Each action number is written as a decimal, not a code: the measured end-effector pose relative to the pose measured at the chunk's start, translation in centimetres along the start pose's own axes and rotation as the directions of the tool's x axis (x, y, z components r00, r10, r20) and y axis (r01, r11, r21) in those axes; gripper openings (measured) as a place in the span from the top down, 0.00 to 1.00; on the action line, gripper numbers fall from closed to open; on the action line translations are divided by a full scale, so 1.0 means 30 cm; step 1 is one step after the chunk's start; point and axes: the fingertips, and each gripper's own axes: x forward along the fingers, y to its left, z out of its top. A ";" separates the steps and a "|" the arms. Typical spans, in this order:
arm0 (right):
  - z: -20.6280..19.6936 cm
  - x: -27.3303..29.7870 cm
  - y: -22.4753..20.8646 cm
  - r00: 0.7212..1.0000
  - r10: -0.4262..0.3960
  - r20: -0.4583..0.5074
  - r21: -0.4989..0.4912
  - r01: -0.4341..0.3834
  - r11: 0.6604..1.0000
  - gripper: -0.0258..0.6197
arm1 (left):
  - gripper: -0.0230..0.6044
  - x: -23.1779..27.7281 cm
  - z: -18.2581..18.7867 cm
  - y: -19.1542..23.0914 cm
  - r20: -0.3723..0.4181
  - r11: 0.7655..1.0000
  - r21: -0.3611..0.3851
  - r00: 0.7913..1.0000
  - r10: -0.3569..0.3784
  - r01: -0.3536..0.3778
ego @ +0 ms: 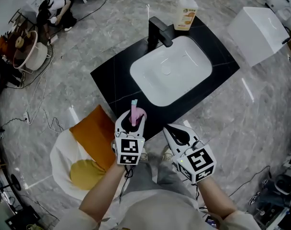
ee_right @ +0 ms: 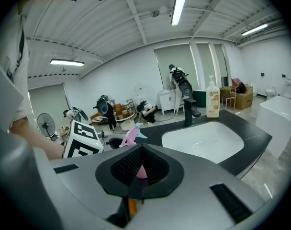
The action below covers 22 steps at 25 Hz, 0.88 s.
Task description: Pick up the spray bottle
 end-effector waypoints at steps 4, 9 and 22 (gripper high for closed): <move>-0.012 -0.023 -0.018 1.000 -0.008 -0.002 0.008 0.008 1.000 0.91 | 0.67 0.001 0.007 0.002 0.009 1.000 -0.011 1.000 0.017 -0.017; -0.001 -0.071 -0.041 1.000 -0.024 0.014 0.009 0.024 1.000 0.91 | 0.69 -0.025 0.036 -0.017 0.026 1.000 -0.011 1.000 -0.010 0.011; 0.299 -0.291 -0.007 0.981 -0.019 0.192 -0.076 0.034 0.997 0.91 | 0.70 -0.251 0.390 0.009 0.170 0.997 0.078 0.985 -0.027 0.014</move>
